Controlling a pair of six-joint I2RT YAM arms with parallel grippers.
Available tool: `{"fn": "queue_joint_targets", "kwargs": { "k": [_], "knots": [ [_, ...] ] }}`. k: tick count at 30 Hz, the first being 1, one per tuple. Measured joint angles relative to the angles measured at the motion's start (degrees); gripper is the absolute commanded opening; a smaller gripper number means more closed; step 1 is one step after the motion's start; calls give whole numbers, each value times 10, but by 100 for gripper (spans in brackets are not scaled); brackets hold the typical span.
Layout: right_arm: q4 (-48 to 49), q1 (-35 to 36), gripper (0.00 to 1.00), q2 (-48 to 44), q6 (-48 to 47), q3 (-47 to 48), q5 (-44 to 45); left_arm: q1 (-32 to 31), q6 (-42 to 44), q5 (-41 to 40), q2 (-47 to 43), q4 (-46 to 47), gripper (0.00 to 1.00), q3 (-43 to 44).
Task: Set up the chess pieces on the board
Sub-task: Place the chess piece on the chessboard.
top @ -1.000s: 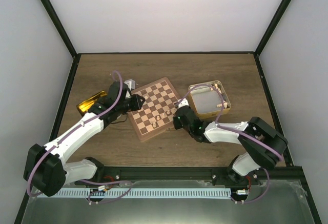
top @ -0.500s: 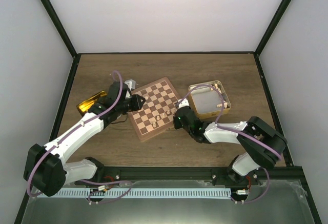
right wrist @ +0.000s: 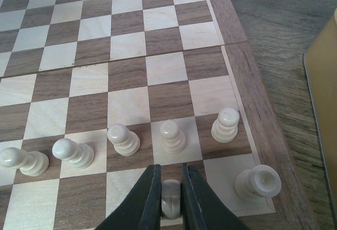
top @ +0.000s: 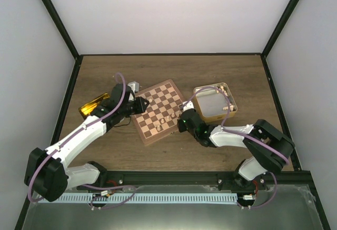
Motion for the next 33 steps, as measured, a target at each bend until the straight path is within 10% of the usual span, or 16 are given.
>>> {"fn": "queue_joint_targets", "kwargs": {
  "k": [10,33],
  "knots": [
    [-59,-1,46,-66,19,0,-17,0,12,19,2,-54,4,7],
    [-255,-16,50,-192,125,100,10,-43,140,-21,192,-391,6,143]
  ]
}}
